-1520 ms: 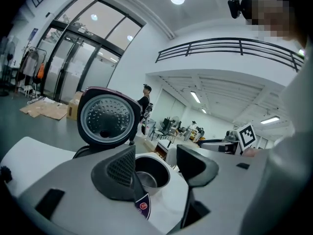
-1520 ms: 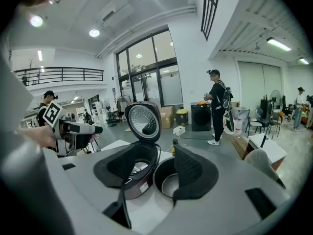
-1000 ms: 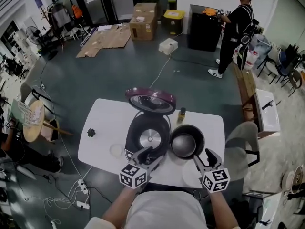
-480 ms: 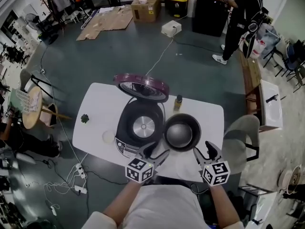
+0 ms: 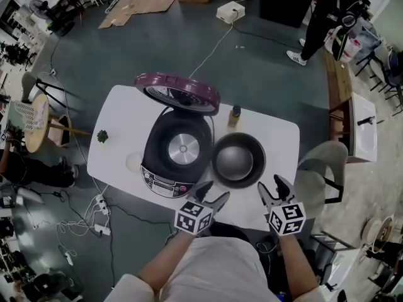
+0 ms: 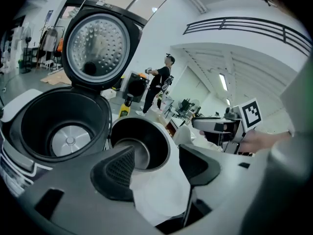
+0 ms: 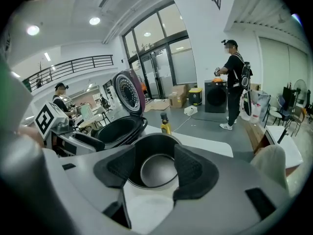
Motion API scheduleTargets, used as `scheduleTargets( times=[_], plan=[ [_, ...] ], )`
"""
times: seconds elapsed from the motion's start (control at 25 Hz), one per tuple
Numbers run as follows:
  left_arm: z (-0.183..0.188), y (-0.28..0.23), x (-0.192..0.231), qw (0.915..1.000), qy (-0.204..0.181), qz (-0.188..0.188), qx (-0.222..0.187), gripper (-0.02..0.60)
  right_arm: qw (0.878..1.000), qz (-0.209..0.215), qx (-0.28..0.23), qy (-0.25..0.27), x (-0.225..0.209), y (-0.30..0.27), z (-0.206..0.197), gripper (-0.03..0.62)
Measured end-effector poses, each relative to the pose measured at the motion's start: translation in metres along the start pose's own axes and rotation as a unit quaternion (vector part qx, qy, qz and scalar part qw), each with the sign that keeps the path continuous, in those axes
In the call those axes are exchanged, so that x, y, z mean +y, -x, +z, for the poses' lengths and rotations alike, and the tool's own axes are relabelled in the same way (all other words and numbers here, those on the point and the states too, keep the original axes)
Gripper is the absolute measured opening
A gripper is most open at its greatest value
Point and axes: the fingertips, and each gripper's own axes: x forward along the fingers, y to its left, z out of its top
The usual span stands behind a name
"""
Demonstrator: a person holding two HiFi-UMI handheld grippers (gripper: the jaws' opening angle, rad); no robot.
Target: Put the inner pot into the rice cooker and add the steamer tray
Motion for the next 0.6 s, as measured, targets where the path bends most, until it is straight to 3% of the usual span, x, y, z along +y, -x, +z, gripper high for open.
scheduleTargets(
  times=[0.36,0.6],
  plan=[
    [-0.035,-0.038,0.036,0.9935,0.076,0.076,0.037,0.313,0.999,0.001,0.039,0.008,-0.026,-0.038,-0.029,0.262],
    [-0.051,-0.063,0.049,0.9871,0.105,0.113,0.042,0.316,0.997,0.001,0.071,0.016,-0.045,-0.073,-0.057,0.262]
  ],
)
